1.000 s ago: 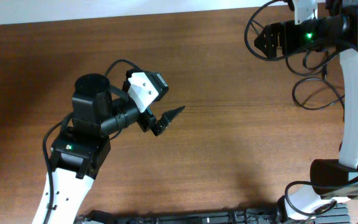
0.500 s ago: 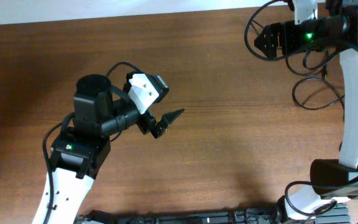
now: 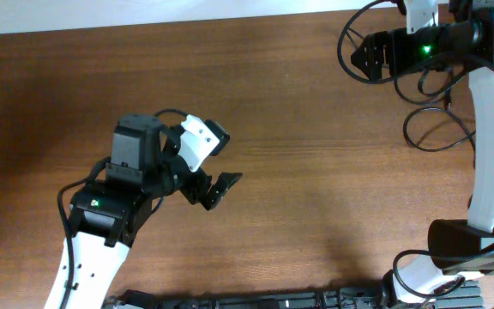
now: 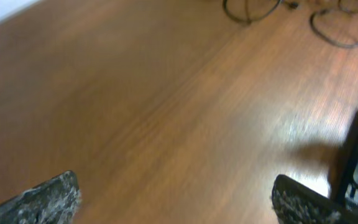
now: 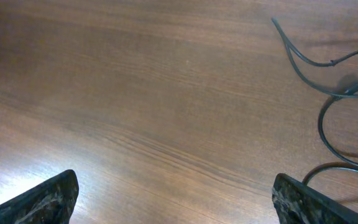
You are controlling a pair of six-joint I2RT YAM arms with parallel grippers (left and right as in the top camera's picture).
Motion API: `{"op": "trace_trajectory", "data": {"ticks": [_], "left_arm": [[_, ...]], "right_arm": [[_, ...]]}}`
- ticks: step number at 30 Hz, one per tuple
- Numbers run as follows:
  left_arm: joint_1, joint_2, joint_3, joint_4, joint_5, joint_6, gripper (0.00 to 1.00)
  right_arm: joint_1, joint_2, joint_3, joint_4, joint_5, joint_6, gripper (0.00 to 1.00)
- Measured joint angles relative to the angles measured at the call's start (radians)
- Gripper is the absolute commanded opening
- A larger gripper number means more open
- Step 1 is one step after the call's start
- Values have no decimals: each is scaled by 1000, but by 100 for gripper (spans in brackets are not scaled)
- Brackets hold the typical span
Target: Untangle cables
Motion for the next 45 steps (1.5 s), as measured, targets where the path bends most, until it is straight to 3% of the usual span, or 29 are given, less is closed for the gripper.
{"op": "trace_trajectory", "data": {"ticks": [4,8,15,19,29,36,45], "left_arm": [[0,0,-23,11,-28,-1,99],[0,0,-154,156,-41,-50,99],[0,-5,-463,558,-49,-143,99],[5,-71,-625,691,-49,-225,99],[27,-401,-814,743,-70,-292,99],[29,-586,-1015,930,-90,-296,99],[31,-744,-1061,892,-109,-296,99]], "right_arm": [[0,0,0,0,0,0,99],[0,0,0,0,0,0,99],[0,0,0,0,0,0,99],[0,0,0,0,1,0,99],[0,0,0,0,0,0,99],[0,0,0,0,1,0,99],[0,0,0,0,1,0,98]]}}
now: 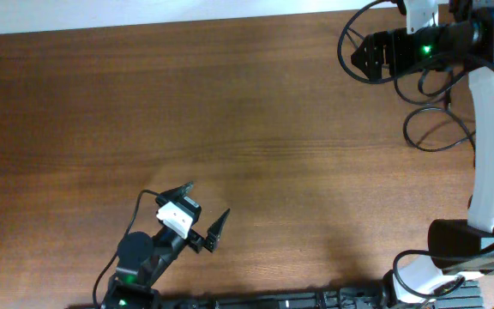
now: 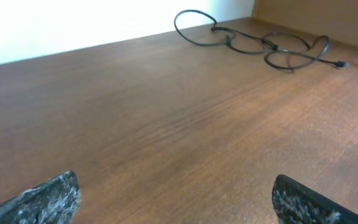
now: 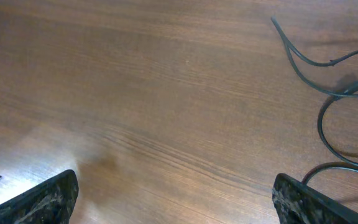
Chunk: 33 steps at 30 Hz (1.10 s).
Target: Untangle cables
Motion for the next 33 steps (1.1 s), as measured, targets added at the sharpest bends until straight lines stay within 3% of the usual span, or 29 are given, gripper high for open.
{"op": "trace_trajectory", "data": {"ticks": [16,25,33], "left_arm": [[66,-338,0,-111,-202,0,99],[105,-348,0,-145,-370,0,99],[134,-349,-1,-203,-418,0,99]], "right_arm": [[0,0,0,-1,0,-1,99],[0,0,0,0,0,0,99],[0,0,0,0,0,1,99]]}}
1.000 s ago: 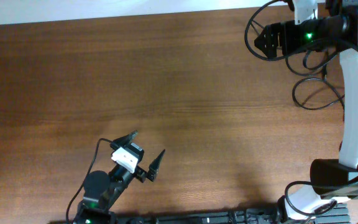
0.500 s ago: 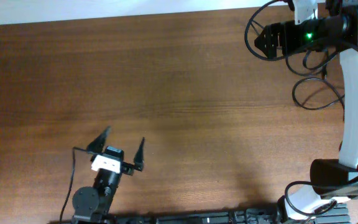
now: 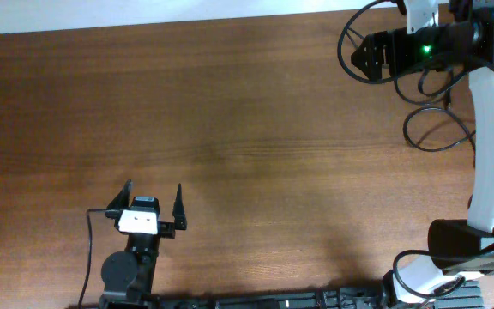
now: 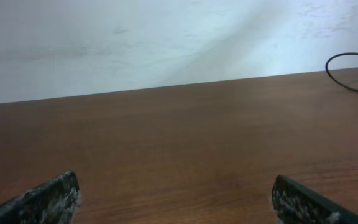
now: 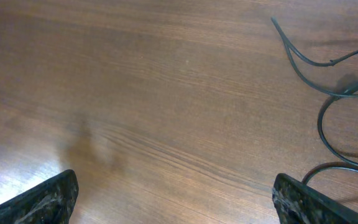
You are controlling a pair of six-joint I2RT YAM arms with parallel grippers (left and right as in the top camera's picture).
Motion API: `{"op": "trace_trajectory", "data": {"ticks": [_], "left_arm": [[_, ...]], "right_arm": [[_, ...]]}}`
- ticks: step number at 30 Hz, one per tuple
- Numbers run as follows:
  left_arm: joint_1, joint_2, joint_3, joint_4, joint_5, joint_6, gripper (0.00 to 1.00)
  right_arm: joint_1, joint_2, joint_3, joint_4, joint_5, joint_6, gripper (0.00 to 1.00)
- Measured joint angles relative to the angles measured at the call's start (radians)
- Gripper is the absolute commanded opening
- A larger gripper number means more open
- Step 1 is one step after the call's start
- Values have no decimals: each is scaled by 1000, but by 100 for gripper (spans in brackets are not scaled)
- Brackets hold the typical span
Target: Untangle cables
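The black cables [image 3: 406,129] lie in loose loops at the table's far right corner. Part of them shows in the right wrist view as a curved strand [image 5: 303,59] with a small plug [image 5: 353,84]. My right gripper [image 3: 358,57] hovers open beside them, inside one loop [image 3: 342,39], with nothing between its fingers [image 5: 42,199]. My left gripper [image 3: 153,199] sits open at the front edge, far from the cables, facing the back wall. Only one distant cable loop [image 4: 327,67] shows in the left wrist view.
The brown wooden table [image 3: 247,129] stretches between the two arms. A white wall [image 4: 166,37] stands behind its far edge. The right arm's white link [image 3: 487,146] runs down the right side, over some cable. A dark rail [image 3: 316,300] lies along the front edge.
My left gripper has drawn back to the front edge and turned from pointing to the far right to facing the far wall. The right arm and the cables have not moved.
My left arm reached out over the left middle of the table, gripper open and empty. Then it was low near the front edge, angled toward the cables. Now it is squared up at the front edge. The right gripper stayed open beside the cables throughout.
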Motion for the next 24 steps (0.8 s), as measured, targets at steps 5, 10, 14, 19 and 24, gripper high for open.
{"op": "trace_trajectory", "data": {"ticks": [5,10,14,19,24], "left_arm": [[14,0,0,-1,0,1,99],[14,0,0,-1,0,35,99],[14,0,0,-1,0,65,99],[14,0,0,-1,0,108,99],[14,0,0,-1,0,121,99]], "right_arm": [[0,0,0,0,0,0,98],[0,0,0,0,0,-1,99],[0,0,0,0,0,-2,99],[0,0,0,0,0,-1,99],[0,0,0,0,0,-1,99]]}}
